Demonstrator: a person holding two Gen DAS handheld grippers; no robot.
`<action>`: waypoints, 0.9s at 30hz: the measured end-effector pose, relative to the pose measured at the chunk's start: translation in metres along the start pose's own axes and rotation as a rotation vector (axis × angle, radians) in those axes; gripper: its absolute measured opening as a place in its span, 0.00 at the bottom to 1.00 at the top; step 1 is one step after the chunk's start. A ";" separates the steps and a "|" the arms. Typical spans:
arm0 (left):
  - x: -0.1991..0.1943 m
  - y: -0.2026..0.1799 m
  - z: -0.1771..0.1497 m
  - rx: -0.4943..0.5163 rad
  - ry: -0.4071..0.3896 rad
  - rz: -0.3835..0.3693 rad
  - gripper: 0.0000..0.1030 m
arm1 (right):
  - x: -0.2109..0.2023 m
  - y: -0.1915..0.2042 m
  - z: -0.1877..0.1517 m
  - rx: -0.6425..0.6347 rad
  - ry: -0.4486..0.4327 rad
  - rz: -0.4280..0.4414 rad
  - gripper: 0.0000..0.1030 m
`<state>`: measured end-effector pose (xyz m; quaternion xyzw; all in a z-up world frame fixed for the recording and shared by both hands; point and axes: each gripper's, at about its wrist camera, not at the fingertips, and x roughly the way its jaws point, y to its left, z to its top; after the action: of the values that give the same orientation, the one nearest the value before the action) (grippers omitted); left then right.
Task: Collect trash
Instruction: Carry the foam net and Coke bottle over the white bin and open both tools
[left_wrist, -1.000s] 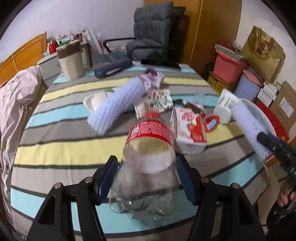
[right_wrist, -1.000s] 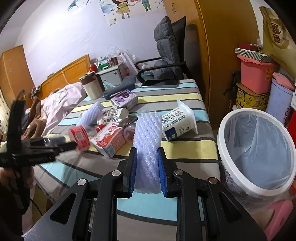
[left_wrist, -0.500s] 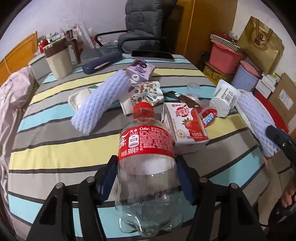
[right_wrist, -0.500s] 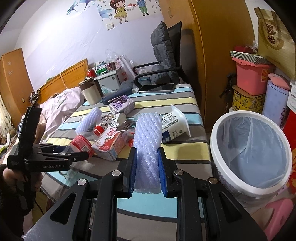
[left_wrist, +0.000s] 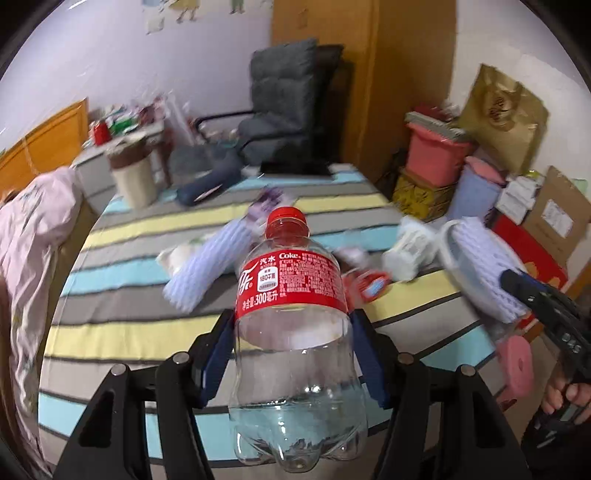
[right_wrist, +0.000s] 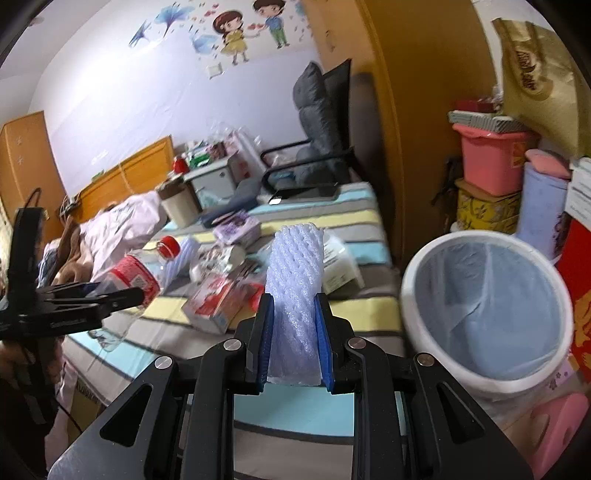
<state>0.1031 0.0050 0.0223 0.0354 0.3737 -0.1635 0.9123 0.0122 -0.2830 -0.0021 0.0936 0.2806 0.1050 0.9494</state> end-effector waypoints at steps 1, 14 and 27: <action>-0.002 -0.008 0.004 0.008 -0.013 -0.016 0.63 | -0.003 -0.004 0.002 0.002 -0.009 -0.013 0.24; 0.023 -0.123 0.051 0.139 -0.052 -0.255 0.63 | -0.033 -0.065 0.015 0.058 -0.065 -0.180 0.24; 0.083 -0.226 0.058 0.240 0.074 -0.430 0.63 | -0.021 -0.127 0.010 0.136 0.022 -0.315 0.24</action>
<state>0.1236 -0.2420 0.0192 0.0692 0.3835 -0.3960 0.8315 0.0194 -0.4110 -0.0128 0.1115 0.3087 -0.0635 0.9425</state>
